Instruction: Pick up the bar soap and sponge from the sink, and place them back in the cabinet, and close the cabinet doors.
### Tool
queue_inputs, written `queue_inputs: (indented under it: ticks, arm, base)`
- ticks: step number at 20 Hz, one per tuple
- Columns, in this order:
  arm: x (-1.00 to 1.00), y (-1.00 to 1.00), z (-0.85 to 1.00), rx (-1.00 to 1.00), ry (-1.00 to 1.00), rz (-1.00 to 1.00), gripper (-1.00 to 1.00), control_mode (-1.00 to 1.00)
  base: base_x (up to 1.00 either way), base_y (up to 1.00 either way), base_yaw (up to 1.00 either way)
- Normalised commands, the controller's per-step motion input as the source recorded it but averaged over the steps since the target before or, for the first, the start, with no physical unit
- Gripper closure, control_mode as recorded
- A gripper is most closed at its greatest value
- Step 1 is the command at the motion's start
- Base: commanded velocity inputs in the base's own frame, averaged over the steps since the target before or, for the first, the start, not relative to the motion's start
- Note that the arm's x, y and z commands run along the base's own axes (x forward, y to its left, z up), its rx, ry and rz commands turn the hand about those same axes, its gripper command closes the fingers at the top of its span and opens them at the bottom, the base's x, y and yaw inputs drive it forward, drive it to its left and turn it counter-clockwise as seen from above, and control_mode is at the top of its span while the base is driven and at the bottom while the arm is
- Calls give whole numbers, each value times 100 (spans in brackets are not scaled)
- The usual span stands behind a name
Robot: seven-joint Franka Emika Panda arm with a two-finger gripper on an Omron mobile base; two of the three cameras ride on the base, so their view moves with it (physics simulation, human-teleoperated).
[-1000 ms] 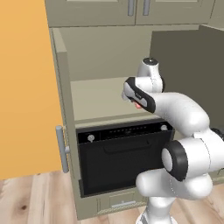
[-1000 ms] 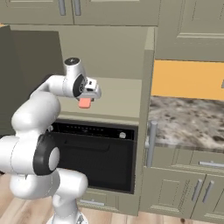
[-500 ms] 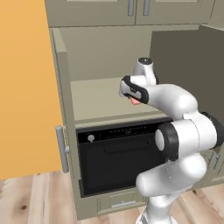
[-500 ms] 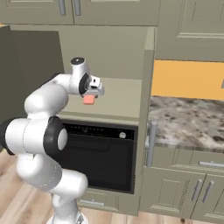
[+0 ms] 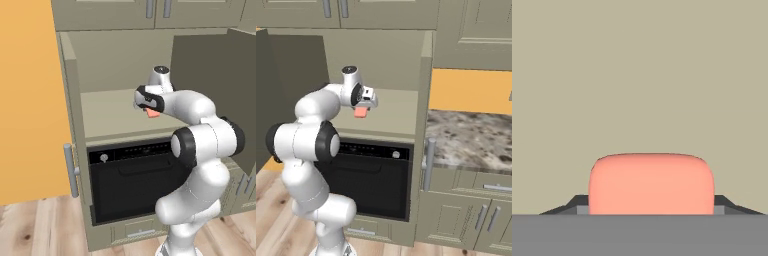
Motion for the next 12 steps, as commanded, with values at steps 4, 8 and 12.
queue_inputs:
  ticks: [4, 8, 12]
  arm:
    - [38, 0, -18, 0, 0, 0, 100, -100]
    - [33, 0, -21, 0, 0, 0, 100, -100]
    - [31, 0, -24, 0, 0, 0, 100, -100]
  base:
    - [0, 0, 0]
    - [0, 0, 0]
    - [0, 0, 0]
